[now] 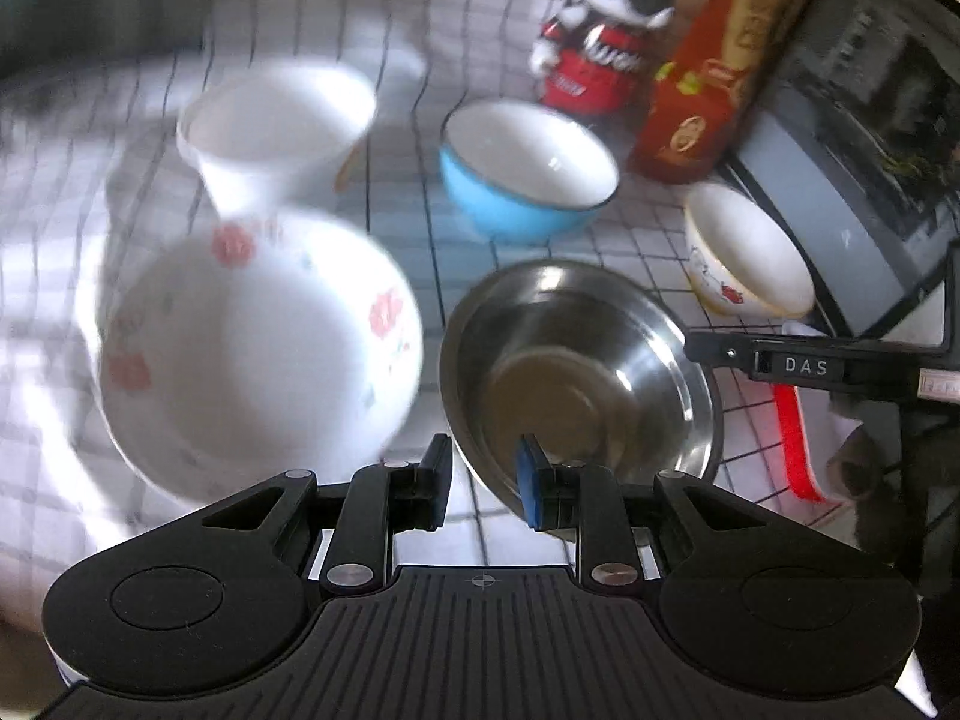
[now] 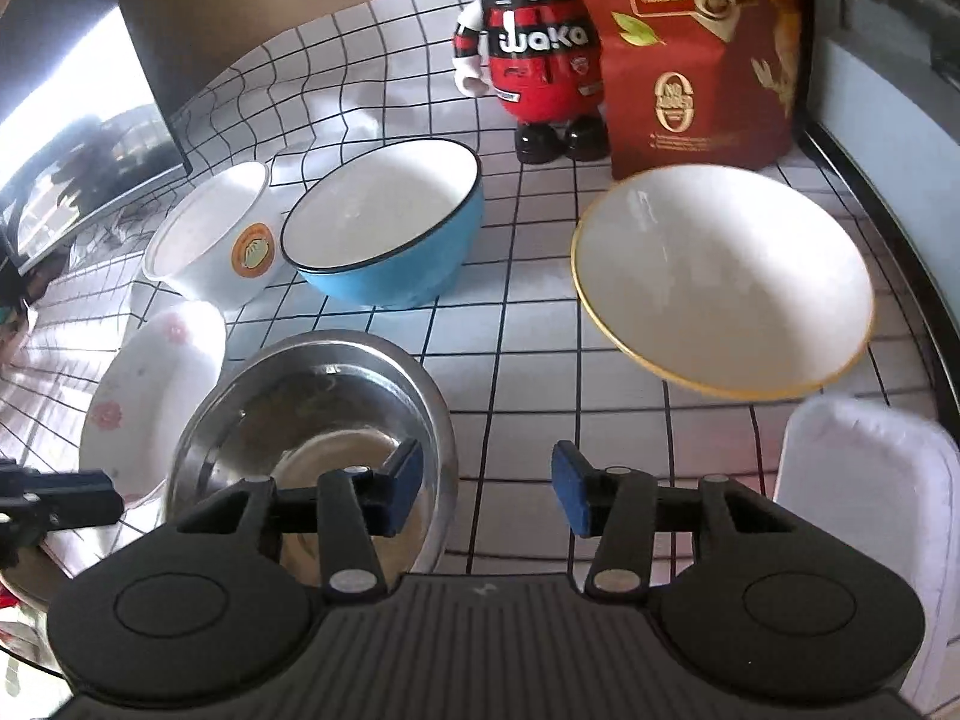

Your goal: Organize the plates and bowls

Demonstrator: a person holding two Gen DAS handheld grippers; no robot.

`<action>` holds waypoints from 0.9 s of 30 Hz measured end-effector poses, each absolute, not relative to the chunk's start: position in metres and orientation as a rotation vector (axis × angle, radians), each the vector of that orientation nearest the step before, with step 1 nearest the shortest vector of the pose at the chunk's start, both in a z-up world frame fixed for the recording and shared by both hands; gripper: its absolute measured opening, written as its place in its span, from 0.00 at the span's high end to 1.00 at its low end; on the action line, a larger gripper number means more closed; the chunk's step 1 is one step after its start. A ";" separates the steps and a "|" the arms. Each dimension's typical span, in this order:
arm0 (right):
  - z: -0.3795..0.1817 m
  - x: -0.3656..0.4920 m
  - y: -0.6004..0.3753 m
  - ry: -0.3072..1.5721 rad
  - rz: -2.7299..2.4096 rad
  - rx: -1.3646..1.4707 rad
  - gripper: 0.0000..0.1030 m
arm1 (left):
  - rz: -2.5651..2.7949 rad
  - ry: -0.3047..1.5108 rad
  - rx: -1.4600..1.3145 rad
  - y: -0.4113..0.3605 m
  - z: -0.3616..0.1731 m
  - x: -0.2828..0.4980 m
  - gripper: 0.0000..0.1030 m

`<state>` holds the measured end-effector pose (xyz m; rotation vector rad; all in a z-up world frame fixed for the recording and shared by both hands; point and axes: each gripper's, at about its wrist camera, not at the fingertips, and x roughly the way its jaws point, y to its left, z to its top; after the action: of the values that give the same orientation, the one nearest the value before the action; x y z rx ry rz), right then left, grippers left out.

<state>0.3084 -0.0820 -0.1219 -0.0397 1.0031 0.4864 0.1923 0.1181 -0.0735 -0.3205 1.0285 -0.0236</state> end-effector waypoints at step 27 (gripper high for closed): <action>-0.063 0.280 0.010 0.940 0.658 0.015 0.46 | 0.010 0.812 -0.522 0.202 -0.047 0.183 0.64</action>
<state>0.2802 0.0105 -0.0630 0.0155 0.9399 0.6577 0.1827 0.2018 -0.0470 -0.5216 0.8116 0.0097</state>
